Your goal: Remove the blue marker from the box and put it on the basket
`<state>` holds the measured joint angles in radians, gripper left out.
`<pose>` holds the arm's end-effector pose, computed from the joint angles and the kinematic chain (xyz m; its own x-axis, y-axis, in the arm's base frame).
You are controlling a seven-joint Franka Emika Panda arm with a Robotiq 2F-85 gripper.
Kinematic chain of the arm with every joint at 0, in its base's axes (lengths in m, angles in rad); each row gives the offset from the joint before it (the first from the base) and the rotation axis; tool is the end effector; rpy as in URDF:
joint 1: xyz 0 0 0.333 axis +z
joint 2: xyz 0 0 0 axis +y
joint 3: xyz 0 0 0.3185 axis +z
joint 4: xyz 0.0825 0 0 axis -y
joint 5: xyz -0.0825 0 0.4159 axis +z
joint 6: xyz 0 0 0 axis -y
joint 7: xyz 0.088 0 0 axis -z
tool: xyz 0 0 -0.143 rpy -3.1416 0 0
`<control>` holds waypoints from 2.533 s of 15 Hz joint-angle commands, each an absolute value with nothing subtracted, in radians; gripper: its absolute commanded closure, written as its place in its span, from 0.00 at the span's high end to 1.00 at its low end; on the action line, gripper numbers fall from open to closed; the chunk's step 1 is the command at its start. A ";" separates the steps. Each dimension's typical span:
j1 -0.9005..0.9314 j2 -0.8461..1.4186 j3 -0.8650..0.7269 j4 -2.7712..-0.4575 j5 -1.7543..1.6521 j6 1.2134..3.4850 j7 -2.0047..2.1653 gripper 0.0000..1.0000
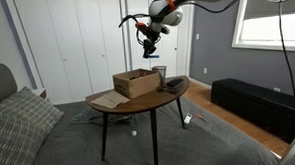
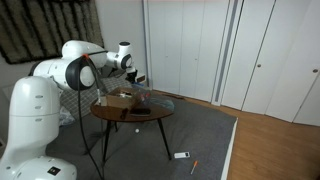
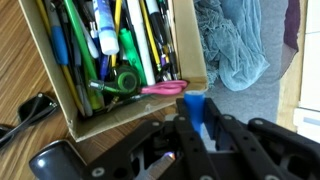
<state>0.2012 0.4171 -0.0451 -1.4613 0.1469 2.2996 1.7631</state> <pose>0.7535 0.1309 0.4496 -0.0624 -0.9785 -0.1964 -0.9180 0.1335 -0.3734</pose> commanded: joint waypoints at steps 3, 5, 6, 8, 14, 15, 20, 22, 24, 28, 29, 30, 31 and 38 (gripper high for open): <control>0.161 0.284 -0.055 -1.666 0.119 2.385 1.828 0.05; 0.151 0.263 -0.065 -1.708 0.103 2.414 1.842 0.05; 0.146 0.257 -0.068 -1.723 0.098 2.420 1.845 0.05; 0.135 0.257 -0.068 -1.741 0.082 2.442 1.838 0.05; 0.132 0.299 -0.064 -1.745 0.045 2.479 1.822 0.05; 0.131 0.306 -0.062 -1.743 0.045 2.493 1.818 0.05; 0.137 0.343 -0.061 -1.720 0.043 2.518 1.819 0.05; 0.140 0.363 -0.066 -1.707 0.036 2.535 1.822 0.05; 0.142 0.377 -0.068 -1.699 0.031 2.554 1.823 0.05; 0.144 0.401 -0.071 -1.681 0.034 2.563 1.821 0.05; 0.145 0.405 -0.072 -1.677 0.033 2.565 1.822 0.05; 0.146 0.409 -0.072 -1.672 0.033 2.563 1.822 0.05; 0.147 0.414 -0.074 -1.665 0.032 2.560 1.823 0.05; 0.146 0.429 -0.072 -1.639 0.039 2.552 1.819 0.25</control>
